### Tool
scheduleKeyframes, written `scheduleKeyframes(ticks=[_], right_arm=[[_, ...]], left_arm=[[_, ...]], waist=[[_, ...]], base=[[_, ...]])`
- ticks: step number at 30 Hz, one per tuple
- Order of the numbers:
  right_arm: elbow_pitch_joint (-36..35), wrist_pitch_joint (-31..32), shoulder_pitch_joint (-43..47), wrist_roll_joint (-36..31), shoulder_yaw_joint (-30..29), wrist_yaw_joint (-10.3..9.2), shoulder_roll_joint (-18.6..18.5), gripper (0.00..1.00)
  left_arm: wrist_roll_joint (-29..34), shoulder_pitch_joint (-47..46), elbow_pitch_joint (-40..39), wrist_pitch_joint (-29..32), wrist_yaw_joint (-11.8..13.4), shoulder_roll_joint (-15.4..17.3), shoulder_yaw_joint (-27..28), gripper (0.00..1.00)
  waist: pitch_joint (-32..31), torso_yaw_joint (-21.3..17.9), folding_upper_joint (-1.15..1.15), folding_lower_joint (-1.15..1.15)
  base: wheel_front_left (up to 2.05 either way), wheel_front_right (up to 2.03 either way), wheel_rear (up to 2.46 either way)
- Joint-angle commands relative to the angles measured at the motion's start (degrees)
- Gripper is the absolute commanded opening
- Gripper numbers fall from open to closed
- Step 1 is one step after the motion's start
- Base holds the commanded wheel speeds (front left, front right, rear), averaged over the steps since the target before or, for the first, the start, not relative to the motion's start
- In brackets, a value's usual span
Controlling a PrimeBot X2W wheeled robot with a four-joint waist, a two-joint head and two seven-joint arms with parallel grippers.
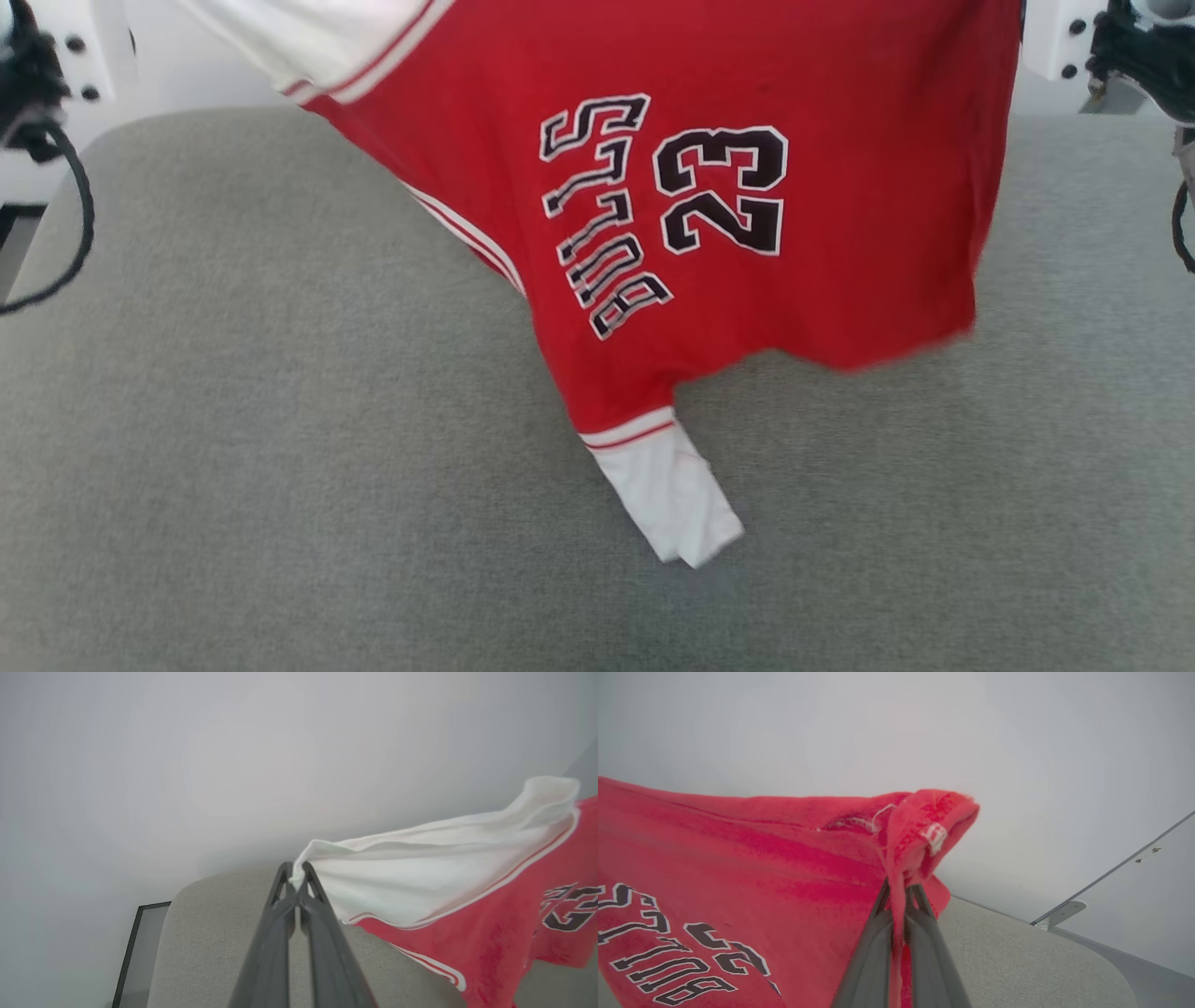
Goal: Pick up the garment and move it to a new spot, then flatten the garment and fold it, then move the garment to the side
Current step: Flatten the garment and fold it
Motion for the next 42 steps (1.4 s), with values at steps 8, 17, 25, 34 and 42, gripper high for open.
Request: scheduleKeyframes(ticks=[8,17,25,34,42], right_arm=[[1.8,-1.7,-2.6,-5.3,-4.2,-0.29,3.1,0.00],[9.8,-11.6,-9.9,-15.8,-11.6,-0.29,7.8,0.00],[16.0,-30.1,-17.7,-30.6,-18.9,-0.29,12.3,0.00],[19.3,-45.3,-17.9,-46.9,-24.3,-0.30,15.7,0.00],[28.7,-42.4,-12.4,-46.2,-24.1,-0.30,17.2,0.00]], left_arm=[[1.8,-7.3,8.1,-4.3,-1.8,-3.4,-0.2,0.00],[7.5,-17.4,17.7,-18.2,-2.2,-6.7,-0.8,0.00],[13.6,-29.9,24.7,-37.9,0.1,-8.1,0.0,0.00],[16.3,-33.2,30.7,-56.3,-2.8,-10.9,-0.5,0.00],[14.8,-23.7,39.2,-47.1,-8.4,-13.4,-5.8,0.00]], waist=[[-1.1,-2.6,0.00,0.00],[5.9,-3.4,0.00,0.00],[13.1,-3.7,0.00,0.00],[16.9,-2.1,0.00,0.00],[15.2,0.0,0.00,0.00]], base=[[0.00,0.00,0.00],[0.00,0.00,0.00],[0.00,0.00,0.00],[0.00,0.00,0.00],[0.00,0.00,0.00]])
